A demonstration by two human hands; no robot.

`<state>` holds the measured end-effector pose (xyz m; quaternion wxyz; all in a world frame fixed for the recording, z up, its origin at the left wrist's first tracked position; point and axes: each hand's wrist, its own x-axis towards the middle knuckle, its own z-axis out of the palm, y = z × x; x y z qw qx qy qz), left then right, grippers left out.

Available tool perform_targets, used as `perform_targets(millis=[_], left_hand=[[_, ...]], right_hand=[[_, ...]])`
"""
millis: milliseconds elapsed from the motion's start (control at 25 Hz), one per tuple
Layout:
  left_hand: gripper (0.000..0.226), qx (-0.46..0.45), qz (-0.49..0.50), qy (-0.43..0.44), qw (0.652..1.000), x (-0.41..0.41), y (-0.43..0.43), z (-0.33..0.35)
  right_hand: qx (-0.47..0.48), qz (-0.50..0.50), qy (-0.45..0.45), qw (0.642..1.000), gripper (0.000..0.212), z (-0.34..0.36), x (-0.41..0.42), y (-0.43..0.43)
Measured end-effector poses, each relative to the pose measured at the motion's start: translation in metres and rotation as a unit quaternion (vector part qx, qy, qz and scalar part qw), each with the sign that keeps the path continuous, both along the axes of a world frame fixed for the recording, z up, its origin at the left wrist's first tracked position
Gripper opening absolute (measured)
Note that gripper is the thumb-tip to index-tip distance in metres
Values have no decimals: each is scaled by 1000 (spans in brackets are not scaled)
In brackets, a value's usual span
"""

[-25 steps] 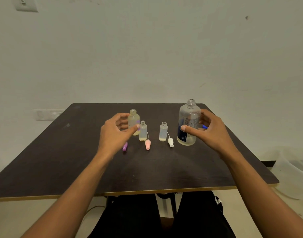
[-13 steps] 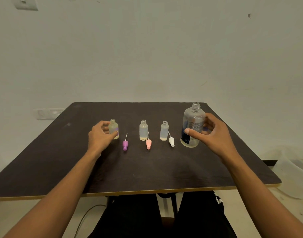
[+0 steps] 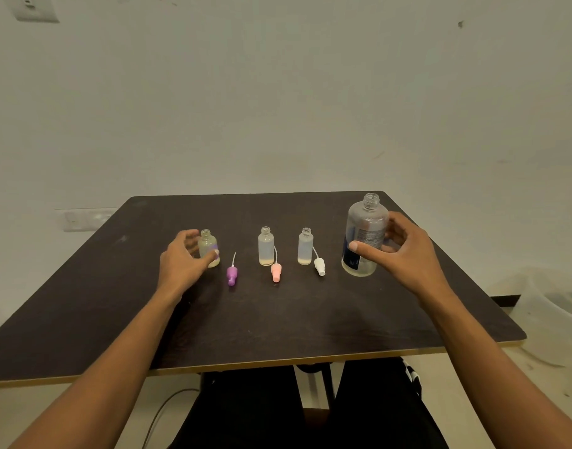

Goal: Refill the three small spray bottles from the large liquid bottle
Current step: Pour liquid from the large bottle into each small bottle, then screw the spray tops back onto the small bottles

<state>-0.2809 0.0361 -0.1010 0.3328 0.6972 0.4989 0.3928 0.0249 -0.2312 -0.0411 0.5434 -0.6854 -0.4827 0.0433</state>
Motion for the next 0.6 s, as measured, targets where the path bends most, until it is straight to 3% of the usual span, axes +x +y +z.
perform_targets(millis=[80,160,280,440,600], left_hand=[[78,55,5,-1,998,0,-7,16],[74,134,-6,-31,990,5,-25,44],[69,215,-127,-89,964,31,-68,93],[81,202,-343,-77,914,92,-121,117],[97,164,-413,-27,895,152,-140,107]], right_hand=[[5,-3,-6,1000,79,3,2,-1],[9,-6,-14,1000,76,8,5,-2],[19,-6,-12,1000,70,17,7,-5],[39,-2,-6,999,63,35,6,-11],[47,-11,-15,999,67,52,16,-16]])
